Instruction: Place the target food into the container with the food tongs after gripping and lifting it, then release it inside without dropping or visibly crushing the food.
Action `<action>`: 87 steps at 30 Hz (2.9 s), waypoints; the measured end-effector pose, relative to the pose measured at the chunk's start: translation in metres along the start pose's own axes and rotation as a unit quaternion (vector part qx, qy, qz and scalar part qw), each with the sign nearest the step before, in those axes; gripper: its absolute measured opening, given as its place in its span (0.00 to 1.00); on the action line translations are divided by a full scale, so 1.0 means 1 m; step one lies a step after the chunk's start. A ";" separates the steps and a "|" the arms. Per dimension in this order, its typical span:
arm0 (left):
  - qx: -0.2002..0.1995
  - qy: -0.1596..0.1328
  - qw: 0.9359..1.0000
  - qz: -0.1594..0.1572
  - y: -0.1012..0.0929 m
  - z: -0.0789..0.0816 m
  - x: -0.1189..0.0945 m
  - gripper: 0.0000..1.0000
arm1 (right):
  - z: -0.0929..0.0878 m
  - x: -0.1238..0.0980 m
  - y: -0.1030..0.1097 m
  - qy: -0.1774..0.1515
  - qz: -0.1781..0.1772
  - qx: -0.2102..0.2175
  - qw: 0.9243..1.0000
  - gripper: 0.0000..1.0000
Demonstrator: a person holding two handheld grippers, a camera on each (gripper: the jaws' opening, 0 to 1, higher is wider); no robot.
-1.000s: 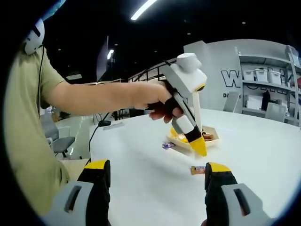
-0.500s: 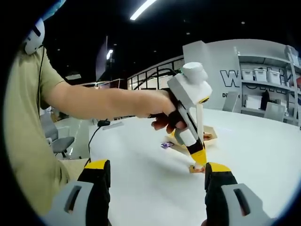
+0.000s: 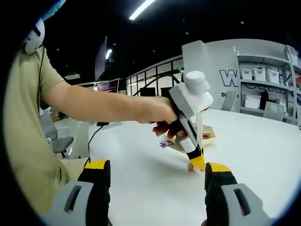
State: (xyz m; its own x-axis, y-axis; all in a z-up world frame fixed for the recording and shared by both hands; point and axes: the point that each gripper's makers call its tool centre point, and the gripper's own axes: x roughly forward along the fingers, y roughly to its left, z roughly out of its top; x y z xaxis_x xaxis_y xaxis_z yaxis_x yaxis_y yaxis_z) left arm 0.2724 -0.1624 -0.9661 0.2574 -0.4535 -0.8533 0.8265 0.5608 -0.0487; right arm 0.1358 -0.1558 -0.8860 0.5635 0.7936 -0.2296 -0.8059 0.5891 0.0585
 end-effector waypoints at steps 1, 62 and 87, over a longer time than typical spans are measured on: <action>0.000 0.000 1.000 0.000 0.000 0.000 0.000 0.24 | 0.000 0.000 0.000 0.000 0.000 0.000 1.000 0.81; 0.017 -0.049 0.998 0.024 0.069 0.011 -0.085 0.19 | 0.009 0.014 0.009 -0.004 0.016 -0.009 1.000 0.81; -0.013 -0.061 0.996 0.069 0.129 0.016 -0.121 0.19 | 0.007 0.013 0.008 -0.001 0.014 -0.009 1.000 0.81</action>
State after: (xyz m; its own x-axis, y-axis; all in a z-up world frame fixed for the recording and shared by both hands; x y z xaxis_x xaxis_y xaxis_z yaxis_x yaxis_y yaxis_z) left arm 0.3559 -0.0466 -0.8612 0.4278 -0.4506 -0.7836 0.7664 0.6404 0.0501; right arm 0.1378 -0.1400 -0.8814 0.5403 0.8107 -0.2255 -0.8249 0.5633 0.0484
